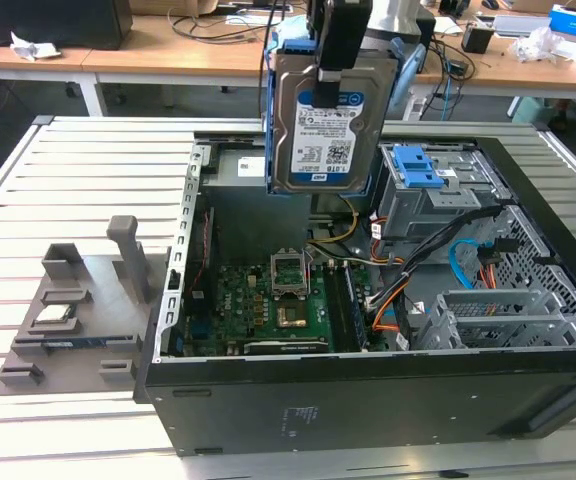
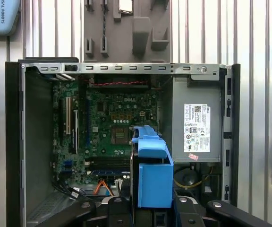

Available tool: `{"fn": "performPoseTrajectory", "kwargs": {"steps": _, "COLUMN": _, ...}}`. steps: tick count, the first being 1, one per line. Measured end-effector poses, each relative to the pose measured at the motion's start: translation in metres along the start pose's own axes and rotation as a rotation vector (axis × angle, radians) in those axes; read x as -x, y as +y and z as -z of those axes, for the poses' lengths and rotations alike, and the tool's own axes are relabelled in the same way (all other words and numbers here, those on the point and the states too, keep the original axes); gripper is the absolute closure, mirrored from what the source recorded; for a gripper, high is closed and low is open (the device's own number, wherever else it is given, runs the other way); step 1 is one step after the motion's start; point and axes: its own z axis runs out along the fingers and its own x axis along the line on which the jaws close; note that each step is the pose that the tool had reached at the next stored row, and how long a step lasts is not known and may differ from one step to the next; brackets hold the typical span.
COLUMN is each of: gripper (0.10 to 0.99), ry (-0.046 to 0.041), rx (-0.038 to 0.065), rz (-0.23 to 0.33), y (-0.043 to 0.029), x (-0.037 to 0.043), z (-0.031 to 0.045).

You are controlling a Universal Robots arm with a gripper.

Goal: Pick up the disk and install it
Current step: 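Pick up the disk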

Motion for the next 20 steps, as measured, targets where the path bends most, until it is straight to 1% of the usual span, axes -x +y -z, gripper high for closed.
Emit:
{"fn": "performPoseTrajectory", "kwargs": {"steps": 7, "gripper": 0.725, "ry": 0.0, "rx": 0.0, "rz": 0.0, "y": -0.0001, "x": -0.0147, "z": -0.0003}}
{"fn": "performPoseTrajectory", "kwargs": {"steps": 11, "gripper": 0.725, "ry": 0.0, "rx": 0.0, "rz": 0.0, "y": -0.0002, "x": -0.0271, "z": -0.0005}}
{"fn": "performPoseTrajectory", "kwargs": {"steps": 14, "gripper": 0.725, "ry": -0.0001, "rx": 0.0, "rz": 0.0, "y": -0.0002, "x": -0.0327, "z": -0.0006}}
{"fn": "performPoseTrajectory", "kwargs": {"steps": 15, "gripper": 0.725, "ry": 0.0, "rx": 0.0, "rz": 0.0, "y": -0.0002, "x": -0.0363, "z": -0.0007}}
{"fn": "performPoseTrajectory", "kwargs": {"steps": 20, "gripper": 0.725, "ry": 0.0, "rx": 0.0, "rz": 0.0, "y": -0.0003, "x": -0.0446, "z": -0.0008}}
